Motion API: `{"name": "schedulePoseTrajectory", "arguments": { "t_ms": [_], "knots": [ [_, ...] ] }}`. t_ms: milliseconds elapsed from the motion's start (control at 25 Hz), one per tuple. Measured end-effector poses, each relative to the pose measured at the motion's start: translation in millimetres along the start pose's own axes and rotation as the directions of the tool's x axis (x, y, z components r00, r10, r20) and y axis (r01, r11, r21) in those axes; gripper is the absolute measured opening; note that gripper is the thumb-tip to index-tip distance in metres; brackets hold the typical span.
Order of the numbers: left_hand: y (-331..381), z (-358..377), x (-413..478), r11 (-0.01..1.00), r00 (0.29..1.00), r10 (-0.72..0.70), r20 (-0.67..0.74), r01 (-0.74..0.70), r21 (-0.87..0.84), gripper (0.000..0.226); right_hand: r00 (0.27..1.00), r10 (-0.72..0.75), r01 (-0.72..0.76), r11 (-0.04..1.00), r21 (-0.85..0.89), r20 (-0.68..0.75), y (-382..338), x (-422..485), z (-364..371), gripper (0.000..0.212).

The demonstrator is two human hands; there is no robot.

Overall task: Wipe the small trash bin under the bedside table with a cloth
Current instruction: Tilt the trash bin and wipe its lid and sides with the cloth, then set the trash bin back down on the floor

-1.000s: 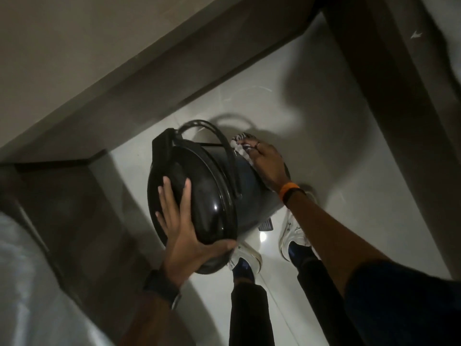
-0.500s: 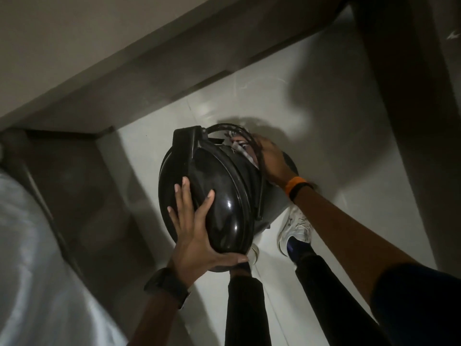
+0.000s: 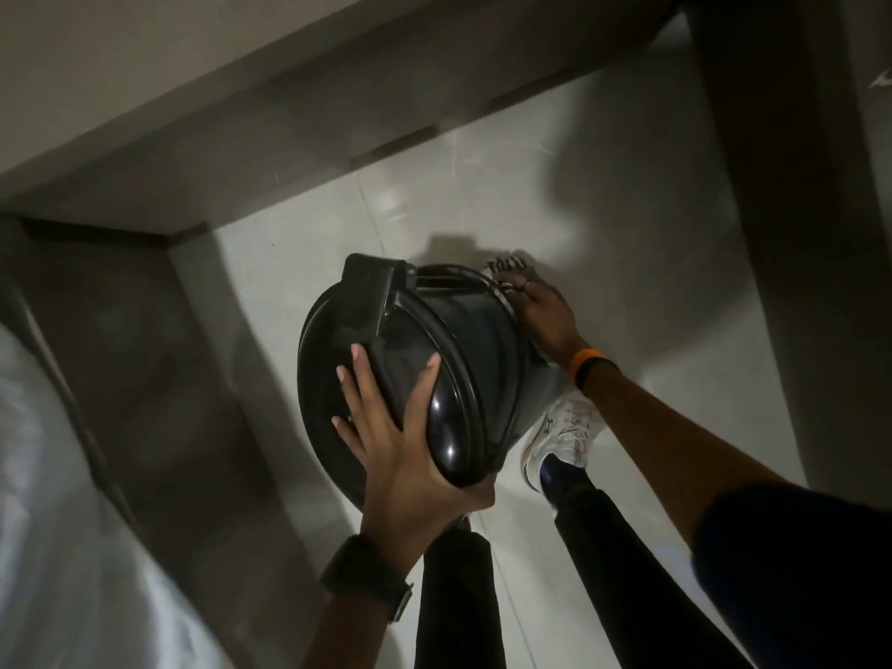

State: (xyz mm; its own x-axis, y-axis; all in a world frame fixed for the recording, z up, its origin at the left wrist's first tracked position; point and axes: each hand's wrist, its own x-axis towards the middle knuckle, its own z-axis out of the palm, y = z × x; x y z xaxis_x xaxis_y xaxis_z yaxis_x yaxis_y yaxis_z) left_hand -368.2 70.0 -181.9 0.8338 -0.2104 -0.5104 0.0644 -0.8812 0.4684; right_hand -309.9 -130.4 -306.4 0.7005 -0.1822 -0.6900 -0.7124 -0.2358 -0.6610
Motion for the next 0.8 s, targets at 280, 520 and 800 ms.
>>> {"name": "schedulePoseTrajectory", "arguments": {
  "t_ms": [280,520,800],
  "knots": [
    [-6,8,-6,0.997,0.994,-0.066,-0.092,0.061,-0.051,0.127,0.927,-0.374,0.374,0.927,0.006,-0.014,4,-54,28,0.036],
    [32,19,4,0.961,0.954,-0.257,-0.152,0.237,-0.141,0.124,0.982,0.038,-0.022,0.996,0.089,-0.182,10,-11,0,0.031],
    [59,7,50,0.943,0.958,-0.272,-0.097,0.245,-0.223,0.110,0.988,-0.091,0.110,0.981,0.160,-0.122,-42,-14,-35,0.034]
  ]
}}
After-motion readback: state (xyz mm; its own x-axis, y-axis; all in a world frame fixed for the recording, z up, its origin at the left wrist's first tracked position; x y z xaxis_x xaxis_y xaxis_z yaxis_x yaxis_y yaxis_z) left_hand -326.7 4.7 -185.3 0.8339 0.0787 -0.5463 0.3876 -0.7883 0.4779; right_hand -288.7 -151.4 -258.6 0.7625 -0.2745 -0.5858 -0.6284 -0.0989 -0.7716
